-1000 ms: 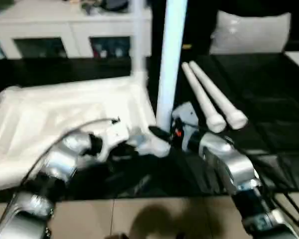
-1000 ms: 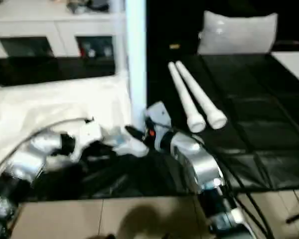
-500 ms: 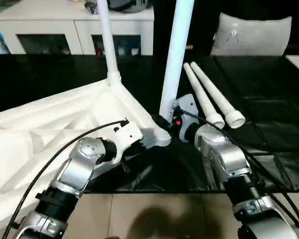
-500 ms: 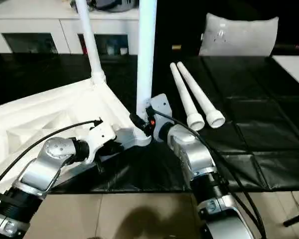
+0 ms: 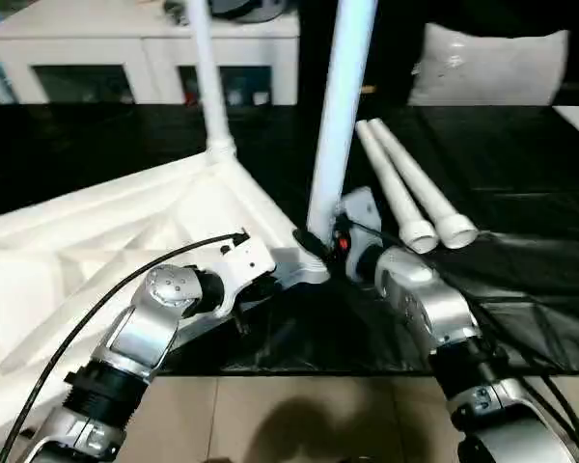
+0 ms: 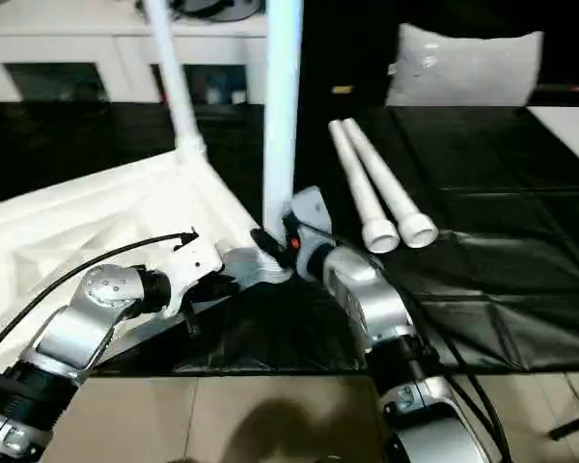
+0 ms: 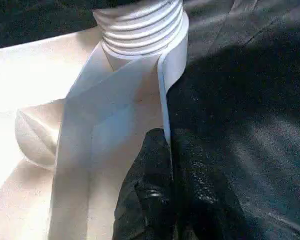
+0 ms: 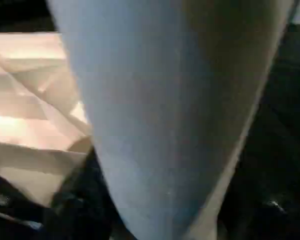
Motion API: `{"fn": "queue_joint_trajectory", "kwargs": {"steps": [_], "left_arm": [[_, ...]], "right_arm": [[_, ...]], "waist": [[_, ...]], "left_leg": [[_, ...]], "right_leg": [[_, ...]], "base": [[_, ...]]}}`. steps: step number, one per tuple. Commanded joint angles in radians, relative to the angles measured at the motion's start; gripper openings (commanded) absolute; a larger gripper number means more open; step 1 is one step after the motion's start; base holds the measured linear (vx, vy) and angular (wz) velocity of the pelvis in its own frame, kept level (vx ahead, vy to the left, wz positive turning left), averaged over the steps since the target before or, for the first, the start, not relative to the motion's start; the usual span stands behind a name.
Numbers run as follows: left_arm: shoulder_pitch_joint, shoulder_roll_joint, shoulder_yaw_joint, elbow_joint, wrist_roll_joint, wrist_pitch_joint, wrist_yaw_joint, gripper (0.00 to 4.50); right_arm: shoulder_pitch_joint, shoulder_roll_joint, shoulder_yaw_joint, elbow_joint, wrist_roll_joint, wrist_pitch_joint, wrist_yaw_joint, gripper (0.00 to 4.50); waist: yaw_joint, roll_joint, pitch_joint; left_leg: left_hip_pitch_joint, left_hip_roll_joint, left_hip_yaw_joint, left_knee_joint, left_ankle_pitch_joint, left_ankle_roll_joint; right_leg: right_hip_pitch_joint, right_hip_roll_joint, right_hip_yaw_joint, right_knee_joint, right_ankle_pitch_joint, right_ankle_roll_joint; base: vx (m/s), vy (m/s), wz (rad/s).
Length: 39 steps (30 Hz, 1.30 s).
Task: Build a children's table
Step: Rotate leg to tighten
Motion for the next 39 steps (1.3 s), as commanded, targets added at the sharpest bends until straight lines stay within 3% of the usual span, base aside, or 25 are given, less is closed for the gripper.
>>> {"fn": "queue_joint_trajectory", "kwargs": {"steps": [1, 2, 3, 4, 6, 7, 9, 10, 11, 12, 16, 22, 27, 32, 33, 36, 37, 39], "left_arm": [[-0.045, 0.007, 0.005, -0.014, -0.013, -0.064, -0.029, 0.00], [-0.052, 0.013, 0.003, -0.002, -0.012, -0.072, -0.037, 0.00], [-0.058, 0.019, -0.001, 0.010, -0.008, -0.084, -0.041, 0.00], [-0.062, 0.024, -0.003, 0.018, -0.007, -0.090, -0.045, 0.00], [-0.071, 0.030, -0.004, 0.034, -0.009, -0.103, -0.051, 0.00], [-0.078, 0.034, -0.005, 0.049, -0.013, -0.114, -0.056, 0.00], [-0.084, 0.037, -0.007, 0.062, -0.015, -0.125, -0.063, 0.00], [-0.089, 0.040, -0.009, 0.076, -0.016, -0.138, -0.070, 0.00], [-0.100, 0.044, -0.014, 0.107, -0.017, -0.169, -0.091, 0.00], [-0.103, 0.045, -0.015, 0.116, -0.018, -0.178, -0.097, 0.00], [-0.116, 0.057, -0.029, 0.159, -0.020, -0.229, -0.139, 0.00], [-0.136, 0.087, -0.063, 0.216, -0.018, -0.311, -0.215, 0.00], [-0.159, 0.114, -0.105, 0.259, -0.017, -0.416, -0.332, 0.00], [-0.171, 0.112, -0.123, 0.264, -0.021, -0.441, -0.372, 0.00], [-0.175, 0.109, -0.130, 0.260, -0.023, -0.445, -0.386, 0.00], [-0.182, 0.106, -0.137, 0.266, -0.024, -0.465, -0.403, 0.00], [-0.184, 0.104, -0.139, 0.269, -0.022, -0.473, -0.408, 0.00], [-0.186, 0.102, -0.143, 0.268, -0.021, -0.478, -0.415, 0.00]], "right_arm": [[0.052, -0.029, -0.002, 0.071, -0.024, 0.029, 0.003, 2.98], [0.060, -0.036, -0.005, 0.058, -0.018, 0.018, 0.016, 3.10], [0.068, -0.046, -0.003, 0.047, -0.021, 0.005, 0.025, 3.10], [0.078, -0.055, -0.003, 0.034, -0.022, -0.003, 0.032, 3.35], [0.096, -0.069, -0.006, 0.012, -0.018, -0.026, 0.053, 3.44], [0.113, -0.081, -0.009, -0.009, -0.013, -0.050, 0.073, 3.57], [0.129, -0.091, -0.012, -0.032, -0.006, -0.062, 0.092, 3.67], [0.141, -0.100, -0.015, -0.048, -0.003, -0.073, 0.105, 3.89], [0.168, -0.117, -0.032, -0.076, 0.012, -0.110, 0.131, 3.89], [0.174, -0.120, -0.038, -0.081, 0.018, -0.123, 0.141, 3.96], [0.209, -0.174, -0.063, -0.143, 0.049, -0.158, 0.209, 4.33], [0.229, -0.266, -0.058, -0.206, 0.081, -0.161, 0.351, 4.46], [0.208, -0.338, -0.015, -0.243, 0.077, -0.140, 0.474, 4.46], [0.193, -0.345, 0.035, -0.241, 0.055, -0.138, 0.533, 4.46], [0.181, -0.335, 0.044, -0.225, 0.047, -0.138, 0.539, 4.46], [0.167, -0.328, 0.051, -0.209, 0.047, -0.135, 0.544, 4.30], [0.161, -0.325, 0.055, -0.203, 0.048, -0.132, 0.551, 4.30], [0.154, -0.319, 0.061, -0.196, 0.050, -0.128, 0.561, 4.20]], "waist": [[0.000, 0.012, -0.053], [0.006, 0.015, -0.065], [0.008, 0.021, -0.067], [0.012, 0.019, -0.074], [0.013, 0.020, -0.078], [0.019, 0.020, -0.083], [0.020, 0.015, -0.091], [0.018, 0.019, -0.087], [0.017, 0.026, -0.082], [0.017, 0.023, -0.082], [0.014, 0.022, -0.074], [0.019, 0.020, -0.077], [0.028, 0.022, -0.077], [0.041, 0.023, -0.078], [0.043, 0.014, -0.078], [0.046, 0.018, -0.078], [0.046, 0.013, -0.079], [0.046, 0.015, -0.080]], "left_leg": [[-0.003, 0.059, -0.007, -0.083, -0.281, 0.023], [-0.007, 0.062, -0.003, -0.078, -0.214, 0.026], [-0.007, 0.064, -0.002, -0.076, -0.186, 0.027], [-0.009, 0.064, 0.002, -0.067, -0.122, 0.037], [-0.015, 0.061, 0.004, -0.061, -0.062, 0.049], [-0.016, 0.059, 0.005, -0.054, -0.017, 0.066], [-0.030, 0.053, 0.004, -0.041, 0.075, 0.108], [-0.033, 0.054, 0.003, -0.042, 0.066, 0.116], [-0.027, 0.058, 0.005, -0.045, 0.009, 0.116], [-0.025, 0.060, 0.006, -0.046, -0.044, 0.108], [-0.026, 0.062, 0.006, -0.054, -0.122, 0.080], [-0.027, 0.062, 0.007, -0.048, -0.100, 0.100], [-0.025, 0.064, 0.009, -0.044, -0.109, 0.107], [-0.024, 0.067, 0.010, -0.043, -0.117, 0.099], [-0.023, 0.068, 0.010, -0.044, -0.124, 0.090], [-0.023, 0.068, 0.009, -0.044, -0.115, 0.084], [-0.025, 0.067, 0.010, -0.043, -0.108, 0.085], [-0.027, 0.066, 0.010, -0.041, -0.094, 0.090]], "right_leg": [[0.027, -0.073, 0.055, -0.084, -0.283, -0.200], [0.032, -0.072, 0.055, -0.075, -0.213, -0.203], [0.030, -0.070, 0.054, -0.069, -0.165, -0.211], [0.034, -0.067, 0.051, -0.056, -0.047, -0.230], [0.039, -0.063, 0.048, -0.042, 0.064, -0.246], [0.041, -0.063, 0.045, -0.037, 0.135, -0.253], [0.047, -0.062, 0.042, -0.019, 0.280, -0.267], [0.046, -0.063, 0.041, -0.020, 0.271, -0.269], [0.042, -0.064, 0.038, -0.032, 0.194, -0.266], [0.045, -0.068, 0.040, -0.037, 0.129, -0.265], [0.047, -0.067, 0.041, -0.049, -0.003, -0.250], [0.047, -0.068, 0.042, -0.046, -0.006, -0.253], [0.044, -0.067, 0.040, -0.045, -0.022, -0.260], [0.039, -0.068, 0.041, -0.042, -0.043, -0.262], [0.039, -0.069, 0.042, -0.043, -0.055, -0.261], [0.039, -0.070, 0.042, -0.041, -0.065, -0.256], [0.040, -0.070, 0.042, -0.041, -0.057, -0.256], [0.041, -0.071, 0.041, -0.037, -0.042, -0.256]], "base": [[0.000, 0.000, 0.00], [0.000, 0.000, 0.00], [0.000, 0.000, 0.00], [0.000, 0.000, 0.00], [0.000, 0.000, 0.00], [0.000, 0.000, 0.00], [0.000, 0.000, 0.00], [0.000, 0.000, 0.00], [0.000, 0.000, 0.00], [0.000, 0.000, 0.00], [0.000, 0.000, 0.00], [0.000, 0.000, 0.00], [0.000, 0.000, 0.00], [0.000, 0.000, 0.00], [0.000, 0.000, 0.00], [0.000, 0.000, 0.00], [0.000, 0.000, 0.00], [0.000, 0.000, 0.00]]}}
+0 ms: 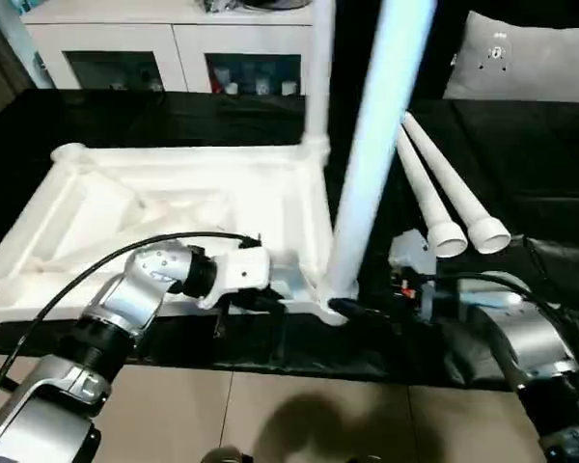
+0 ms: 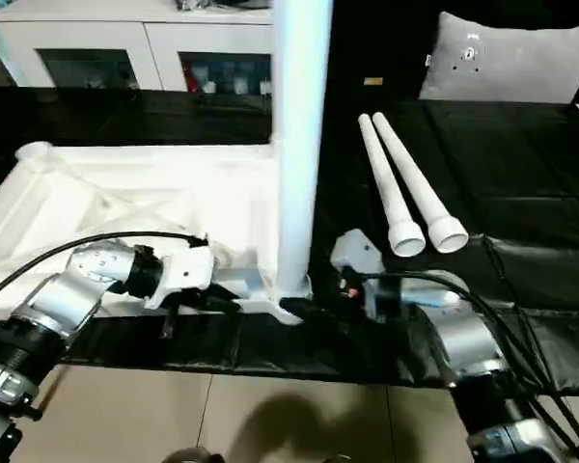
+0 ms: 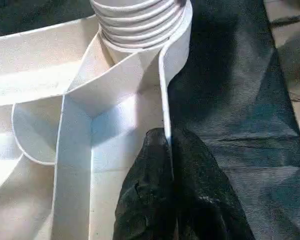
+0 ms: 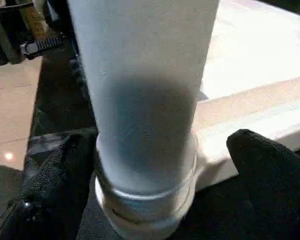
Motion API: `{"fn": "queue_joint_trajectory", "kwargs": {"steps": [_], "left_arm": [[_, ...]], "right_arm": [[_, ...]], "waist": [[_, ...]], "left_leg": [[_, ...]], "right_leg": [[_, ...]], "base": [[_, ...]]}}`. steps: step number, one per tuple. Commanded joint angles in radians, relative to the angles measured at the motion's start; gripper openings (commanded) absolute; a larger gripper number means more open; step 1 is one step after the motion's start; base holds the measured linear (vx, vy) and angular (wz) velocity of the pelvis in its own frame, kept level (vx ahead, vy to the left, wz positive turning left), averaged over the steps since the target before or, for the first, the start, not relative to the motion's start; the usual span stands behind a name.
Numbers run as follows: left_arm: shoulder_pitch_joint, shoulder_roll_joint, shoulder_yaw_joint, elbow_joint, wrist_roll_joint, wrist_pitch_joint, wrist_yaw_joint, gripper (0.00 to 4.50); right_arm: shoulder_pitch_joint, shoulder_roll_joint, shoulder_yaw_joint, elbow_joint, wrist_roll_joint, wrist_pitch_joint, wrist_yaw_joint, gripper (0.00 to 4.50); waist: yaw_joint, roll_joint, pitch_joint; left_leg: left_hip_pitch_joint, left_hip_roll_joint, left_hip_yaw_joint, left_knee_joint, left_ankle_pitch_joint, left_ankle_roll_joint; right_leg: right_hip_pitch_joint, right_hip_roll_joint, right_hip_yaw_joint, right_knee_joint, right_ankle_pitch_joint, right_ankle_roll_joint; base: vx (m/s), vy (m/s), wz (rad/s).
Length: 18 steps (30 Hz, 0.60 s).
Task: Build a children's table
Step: Rotate leg to tighten
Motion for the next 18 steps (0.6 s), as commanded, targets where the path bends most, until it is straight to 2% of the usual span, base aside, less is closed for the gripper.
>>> {"fn": "queue_joint_trajectory", "kwargs": {"steps": [1, 13, 18], "left_arm": [[-0.021, -0.003, -0.035, -0.004, 0.016, -0.032, -0.031, 0.00], [-0.024, -0.002, -0.036, 0.009, 0.015, -0.045, -0.042, 0.00], [-0.008, -0.007, -0.020, -0.003, -0.013, -0.020, -0.040, 0.00]], "right_arm": [[-0.023, 0.002, 0.009, 0.009, -0.005, 0.010, 0.015, 4.09], [-0.024, 0.000, 0.019, 0.018, -0.001, 0.030, 0.056, 2.95], [0.000, 0.009, 0.022, -0.003, 0.015, 0.074, 0.061, 2.79]], "waist": [[-0.002, -0.003, -0.076], [0.001, -0.004, -0.078], [0.002, -0.003, -0.079]], "left_leg": [[0.003, 0.051, -0.005, -0.066, -0.097, 0.084], [0.003, 0.050, -0.005, -0.063, -0.079, 0.092], [0.003, 0.050, -0.005, -0.062, -0.076, 0.094]], "right_leg": [[0.063, -0.069, 0.046, -0.054, -0.030, -0.263], [0.063, -0.068, 0.045, -0.051, -0.020, -0.262], [0.064, -0.068, 0.045, -0.050, -0.014, -0.265]], "base": [[0.000, 0.000, 0.00], [0.000, 0.000, 0.00], [0.000, 0.000, 0.00]]}}
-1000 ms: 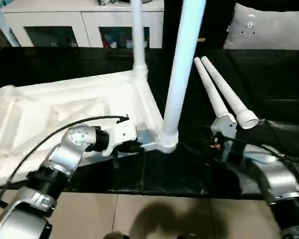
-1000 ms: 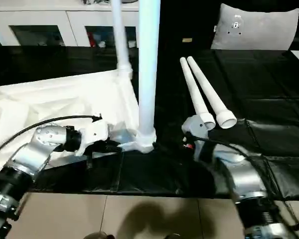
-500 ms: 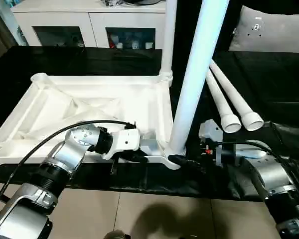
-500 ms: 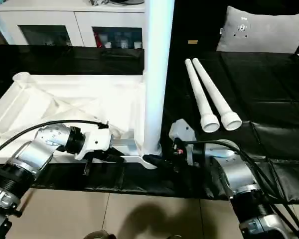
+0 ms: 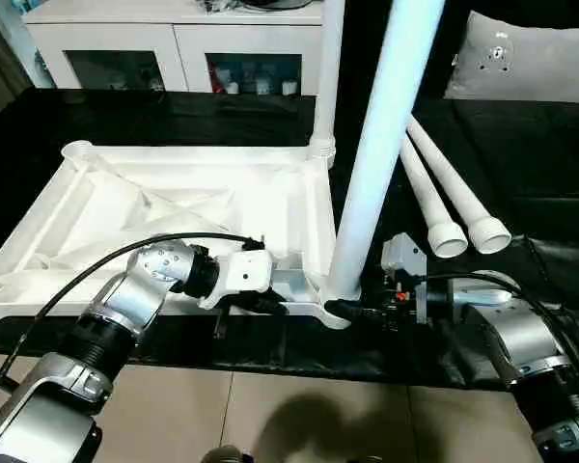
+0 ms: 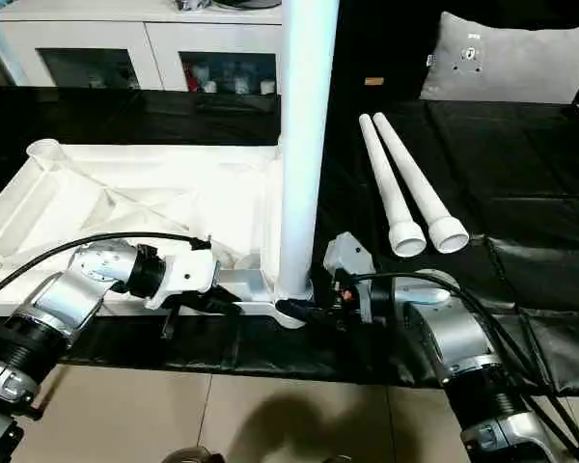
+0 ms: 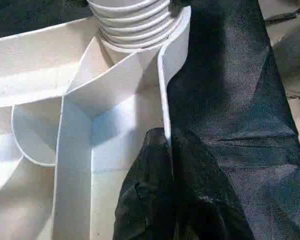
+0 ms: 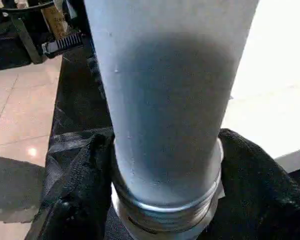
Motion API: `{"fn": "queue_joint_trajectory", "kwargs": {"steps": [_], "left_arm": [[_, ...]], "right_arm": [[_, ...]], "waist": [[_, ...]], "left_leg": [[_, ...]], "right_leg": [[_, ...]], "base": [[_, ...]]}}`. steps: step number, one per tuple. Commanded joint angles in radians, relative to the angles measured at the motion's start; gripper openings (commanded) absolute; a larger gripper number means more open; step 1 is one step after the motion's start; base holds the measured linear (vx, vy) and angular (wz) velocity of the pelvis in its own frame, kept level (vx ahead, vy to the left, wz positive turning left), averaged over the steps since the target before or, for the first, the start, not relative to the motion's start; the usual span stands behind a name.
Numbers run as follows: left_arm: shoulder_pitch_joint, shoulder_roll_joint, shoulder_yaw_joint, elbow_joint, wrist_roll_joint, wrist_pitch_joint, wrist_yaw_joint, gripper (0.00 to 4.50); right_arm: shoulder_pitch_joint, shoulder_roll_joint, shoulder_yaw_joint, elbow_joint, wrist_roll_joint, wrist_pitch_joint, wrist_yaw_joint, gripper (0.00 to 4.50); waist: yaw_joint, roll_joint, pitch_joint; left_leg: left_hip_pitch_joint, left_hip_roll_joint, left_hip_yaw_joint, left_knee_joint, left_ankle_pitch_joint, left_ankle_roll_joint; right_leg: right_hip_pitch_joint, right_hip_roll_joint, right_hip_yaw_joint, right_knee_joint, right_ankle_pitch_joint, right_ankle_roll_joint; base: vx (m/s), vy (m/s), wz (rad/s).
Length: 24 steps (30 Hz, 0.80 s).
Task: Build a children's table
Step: Rotate leg to tighten
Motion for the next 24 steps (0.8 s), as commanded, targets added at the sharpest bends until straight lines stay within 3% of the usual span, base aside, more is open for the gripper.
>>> {"fn": "queue_joint_trajectory", "kwargs": {"steps": [1, 5, 7, 8, 9, 10, 11, 12, 13, 14, 15, 18, 19, 21, 24], "left_arm": [[-0.001, -0.006, -0.016, -0.017, -0.008, -0.006, -0.031, 0.00], [0.018, -0.016, 0.005, -0.050, -0.028, 0.045, -0.003, 0.00], [0.037, -0.035, 0.024, -0.090, -0.034, 0.115, 0.050, 0.00], [0.054, -0.069, 0.046, -0.135, -0.043, 0.207, 0.119, 0.00], [0.054, -0.069, 0.046, -0.135, -0.043, 0.207, 0.119, 0.00], [0.060, -0.095, 0.057, -0.156, -0.044, 0.255, 0.165, 0.00], [0.062, -0.139, 0.070, -0.178, -0.037, 0.313, 0.235, 0.00], [0.062, -0.139, 0.070, -0.178, -0.037, 0.313, 0.235, 0.00], [0.062, -0.156, 0.075, -0.185, -0.034, 0.332, 0.260, 0.00], [0.062, -0.159, 0.075, -0.186, -0.033, 0.335, 0.264, 0.00], [0.065, -0.229, 0.084, -0.215, -0.024, 0.406, 0.352, 0.00], [0.064, -0.305, 0.093, -0.241, -0.008, 0.471, 0.453, 0.00], [0.062, -0.342, 0.094, -0.249, 0.002, 0.490, 0.502, 0.00], [0.061, -0.385, 0.098, -0.263, 0.013, 0.520, 0.560, 0.00], [0.060, -0.384, 0.087, -0.265, 0.038, 0.507, 0.586, 0.00]], "right_arm": [[0.013, 0.004, 0.009, -0.010, 0.002, 0.025, 0.010, 2.77], [0.041, 0.030, 0.014, -0.039, 0.005, 0.075, -0.036, 2.74], [0.048, 0.083, 0.011, -0.043, -0.021, 0.117, -0.146, 2.73], [0.040, 0.152, 0.000, -0.024, -0.043, 0.163, -0.275, 2.72], [0.040, 0.152, 0.000, -0.024, -0.043, 0.163, -0.275, 2.72], [0.029, 0.198, -0.017, -0.008, -0.038, 0.183, -0.343, 2.72], [0.004, 0.262, -0.046, 0.025, -0.031, 0.202, -0.436, 2.72], [0.004, 0.262, -0.046, 0.025, -0.031, 0.202, -0.436, 2.72], [-0.006, 0.283, -0.056, 0.039, -0.030, 0.207, -0.469, 2.72], [-0.008, 0.286, -0.058, 0.041, -0.030, 0.208, -0.474, 2.72], [-0.052, 0.351, -0.089, 0.110, -0.042, 0.212, -0.590, 2.72], [-0.102, 0.400, -0.114, 0.192, -0.073, 0.200, -0.708, 2.72], [-0.123, 0.415, -0.123, 0.229, -0.085, 0.188, -0.749, 2.72], [-0.143, 0.430, -0.137, 0.267, -0.107, 0.172, -0.796, 2.72], [-0.136, 0.420, -0.153, 0.269, -0.095, 0.133, -0.771, 3.42]], "waist": [[0.000, -0.003, -0.080], [0.001, -0.003, -0.080], [-0.005, -0.002, -0.079], [-0.012, -0.003, -0.073], [-0.015, -0.003, -0.070], [-0.019, -0.004, -0.067], [-0.028, -0.003, -0.064], [-0.036, -0.004, -0.061], [-0.038, -0.004, -0.064], [-0.043, -0.003, -0.065], [-0.049, -0.003, -0.064], [-0.058, -0.003, -0.068], [-0.058, -0.008, -0.068], [-0.053, -0.006, -0.072], [-0.050, -0.005, -0.079]], "left_leg": [[0.003, 0.050, -0.005, -0.062, -0.075, 0.090], [0.003, 0.050, -0.005, -0.062, -0.075, 0.089], [0.003, 0.052, -0.004, -0.065, -0.074, 0.082], [0.001, 0.051, -0.005, -0.071, -0.102, 0.066], [0.001, 0.049, -0.006, -0.073, -0.123, 0.053], [0.006, 0.043, -0.005, -0.075, -0.174, 0.029], [0.009, 0.046, -0.006, -0.079, -0.196, 0.007], [0.007, 0.041, -0.008, -0.080, -0.219, -0.004], [0.005, 0.040, -0.011, -0.081, -0.217, -0.005], [0.001, 0.042, -0.011, -0.083, -0.203, -0.003], [0.002, 0.043, -0.010, -0.082, -0.201, -0.003], [0.002, 0.038, -0.007, -0.076, -0.180, 0.004], [0.001, 0.038, -0.006, -0.074, -0.172, 0.008], [-0.002, 0.037, -0.005, -0.071, -0.142, 0.021], [-0.006, 0.039, -0.005, -0.066, -0.079, 0.055]], "right_leg": [[0.064, -0.068, 0.045, -0.050, -0.011, -0.265], [0.064, -0.069, 0.045, -0.050, -0.013, -0.264], [0.062, -0.070, 0.046, -0.049, -0.011, -0.269], [0.062, -0.068, 0.044, -0.054, -0.062, -0.260], [0.061, -0.068, 0.043, -0.058, -0.106, -0.252], [0.061, -0.070, 0.044, -0.074, -0.229, -0.221], [0.057, -0.074, 0.048, -0.077, -0.294, -0.206], [0.056, -0.071, 0.044, -0.087, -0.366, -0.181], [0.061, -0.073, 0.044, -0.087, -0.376, -0.170], [0.060, -0.069, 0.045, -0.086, -0.350, -0.164], [0.056, -0.067, 0.045, -0.085, -0.320, -0.172], [0.056, -0.067, 0.045, -0.084, -0.284, -0.190], [0.057, -0.067, 0.045, -0.086, -0.281, -0.189], [0.058, -0.068, 0.044, -0.085, -0.254, -0.188], [0.062, -0.063, 0.042, -0.070, -0.108, -0.215]], "base": [[0.000, 0.000, 0.00], [0.000, 0.000, 0.00], [0.000, 0.000, 0.00], [0.000, 0.000, 0.00], [0.000, 0.000, 0.00], [-0.054, -0.009, -0.04], [0.000, 0.000, 0.00], [0.000, 0.000, 0.00], [0.000, 0.000, 0.00], [0.000, 0.000, 0.00], [0.000, 0.000, 0.00], [0.000, 0.000, 0.00], [0.000, 0.000, 0.00], [0.000, 0.000, 0.00], [0.000, 0.000, 0.00]]}}
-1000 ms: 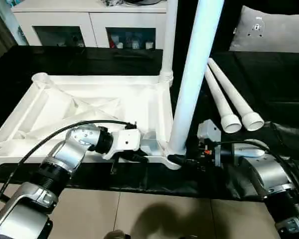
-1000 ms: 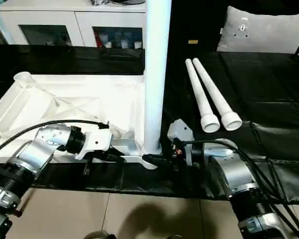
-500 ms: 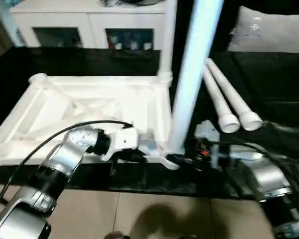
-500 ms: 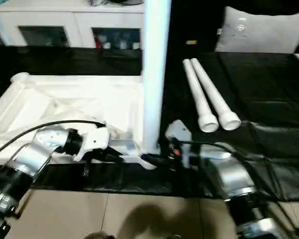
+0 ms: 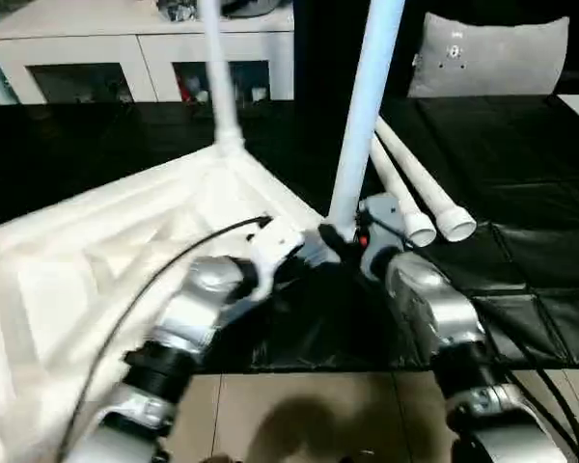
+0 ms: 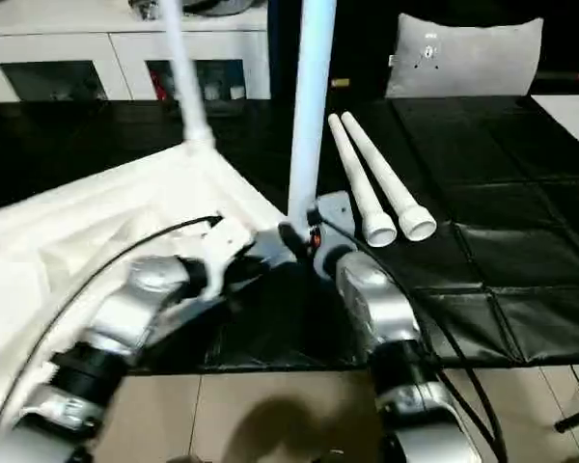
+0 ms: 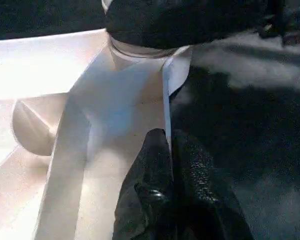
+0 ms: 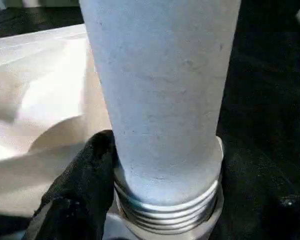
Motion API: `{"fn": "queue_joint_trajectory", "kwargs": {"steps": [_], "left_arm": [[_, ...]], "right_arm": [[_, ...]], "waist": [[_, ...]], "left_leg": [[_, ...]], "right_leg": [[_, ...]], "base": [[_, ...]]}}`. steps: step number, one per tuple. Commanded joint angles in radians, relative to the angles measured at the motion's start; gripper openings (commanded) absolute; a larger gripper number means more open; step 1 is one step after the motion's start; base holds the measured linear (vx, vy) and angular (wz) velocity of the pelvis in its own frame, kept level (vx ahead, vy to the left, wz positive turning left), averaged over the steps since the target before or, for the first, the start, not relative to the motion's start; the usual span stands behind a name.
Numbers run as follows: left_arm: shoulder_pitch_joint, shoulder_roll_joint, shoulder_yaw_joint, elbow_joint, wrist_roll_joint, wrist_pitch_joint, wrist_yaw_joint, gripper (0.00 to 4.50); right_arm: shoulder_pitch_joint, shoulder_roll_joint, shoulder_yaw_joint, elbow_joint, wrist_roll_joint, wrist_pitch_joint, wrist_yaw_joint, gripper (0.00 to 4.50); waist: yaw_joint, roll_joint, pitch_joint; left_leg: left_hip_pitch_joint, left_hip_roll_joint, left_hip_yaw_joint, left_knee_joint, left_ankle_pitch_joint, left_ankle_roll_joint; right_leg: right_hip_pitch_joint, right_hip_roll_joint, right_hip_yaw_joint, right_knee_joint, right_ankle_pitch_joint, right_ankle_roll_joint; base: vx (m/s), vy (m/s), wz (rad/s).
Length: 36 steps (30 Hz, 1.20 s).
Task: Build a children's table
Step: Rotate leg to tighten
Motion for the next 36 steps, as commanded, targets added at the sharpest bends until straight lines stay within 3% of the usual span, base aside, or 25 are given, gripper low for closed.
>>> {"fn": "queue_joint_trajectory", "kwargs": {"steps": [1, 4, 9, 11, 14, 19, 20, 24, 30, 31, 36], "left_arm": [[-0.028, -0.033, -0.055, -0.095, -0.025, -0.060, -0.029, 0.00], [-0.026, -0.008, -0.053, -0.093, -0.017, -0.062, -0.036, 0.00], [-0.020, 0.063, -0.064, -0.070, 0.008, -0.106, -0.077, 0.00], [-0.018, 0.093, -0.066, -0.057, 0.008, -0.127, -0.103, 0.00], [-0.019, 0.126, -0.073, -0.040, 0.004, -0.160, -0.145, 0.00], [-0.022, 0.213, -0.100, 0.002, -0.026, -0.276, -0.295, 0.00], [-0.020, 0.254, -0.121, 0.012, -0.045, -0.331, -0.385, 0.00], [-0.028, 0.305, -0.155, 0.033, -0.046, -0.406, -0.489, 0.00], [-0.054, 0.331, -0.178, 0.062, -0.049, -0.465, -0.575, 0.00], [-0.067, 0.338, -0.189, 0.077, -0.054, -0.491, -0.604, 0.00], [-0.084, 0.339, -0.193, 0.100, -0.056, -0.522, -0.635, 0.00]], "right_arm": [[0.024, 0.036, 0.041, 0.045, 0.023, 0.016, 0.042, 3.52], [0.036, 0.025, 0.032, 0.032, 0.020, -0.018, 0.067, 3.74], [0.079, -0.049, 0.034, -0.032, 0.021, -0.097, 0.171, 4.08], [0.100, -0.095, 0.031, -0.076, 0.039, -0.121, 0.246, 4.40], [0.119, -0.149, 0.029, -0.116, 0.059, -0.134, 0.330, 4.49], [0.146, -0.271, 0.023, -0.180, 0.103, -0.134, 0.523, 4.49], [0.161, -0.327, 0.046, -0.210, 0.110, -0.142, 0.622, 4.49], [0.172, -0.385, 0.089, -0.236, 0.103, -0.163, 0.726, 4.49], [0.171, -0.421, 0.144, -0.247, 0.099, -0.176, 0.835, 4.49], [0.172, -0.428, 0.162, -0.252, 0.097, -0.166, 0.871, 4.20], [0.166, -0.433, 0.185, -0.246, 0.100, -0.143, 0.904, 3.93]], "waist": [[0.010, -0.005, -0.076], [0.015, -0.004, -0.077], [0.026, -0.003, -0.070], [0.027, 0.002, -0.071], [0.033, 0.000, -0.073], [0.039, -0.001, -0.072], [0.043, -0.002, -0.073], [0.052, -0.001, -0.070], [0.057, -0.003, -0.070], [0.057, -0.006, -0.071], [0.061, -0.006, -0.073]], "left_leg": [[-0.006, 0.034, -0.007, -0.063, -0.074, 0.075], [-0.005, 0.035, -0.006, -0.060, -0.050, 0.103], [0.001, 0.037, -0.004, -0.065, -0.128, 0.090], [0.002, 0.039, -0.005, -0.066, -0.129, 0.083], [0.003, 0.041, -0.006, -0.065, -0.132, 0.089], [-0.001, 0.037, -0.007, -0.063, -0.116, 0.108], [0.001, 0.038, -0.006, -0.062, -0.118, 0.110], [0.002, 0.042, -0.005, -0.064, -0.134, 0.109], [0.005, 0.043, -0.003, -0.066, -0.157, 0.090], [0.003, 0.043, -0.003, -0.066, -0.149, 0.094], [0.002, 0.044, -0.004, -0.064, -0.127, 0.097]], "right_leg": [[0.063, -0.066, 0.044, -0.069, -0.098, -0.217], [0.064, -0.065, 0.044, -0.060, -0.021, -0.241], [0.061, -0.065, 0.045, -0.074, -0.123, -0.221], [0.061, -0.066, 0.045, -0.071, -0.126, -0.217], [0.061, -0.066, 0.045, -0.071, -0.116, -0.214], [0.064, -0.066, 0.043, -0.068, -0.094, -0.226], [0.064, -0.066, 0.044, -0.069, -0.102, -0.223], [0.059, -0.064, 0.042, -0.068, -0.118, -0.229], [0.059, -0.067, 0.044, -0.071, -0.159, -0.226], [0.061, -0.067, 0.044, -0.070, -0.153, -0.225], [0.060, -0.068, 0.044, -0.066, -0.141, -0.229]], "base": [[0.000, 0.000, 0.00], [0.000, 0.000, 0.00], [0.000, 0.000, 0.00], [0.000, 0.000, 0.00], [0.000, 0.000, 0.00], [0.000, 0.000, 0.00], [0.000, 0.000, 0.00], [0.000, 0.000, 0.00], [0.000, 0.000, 0.00], [0.000, 0.000, 0.00], [0.000, 0.000, 0.00]]}}
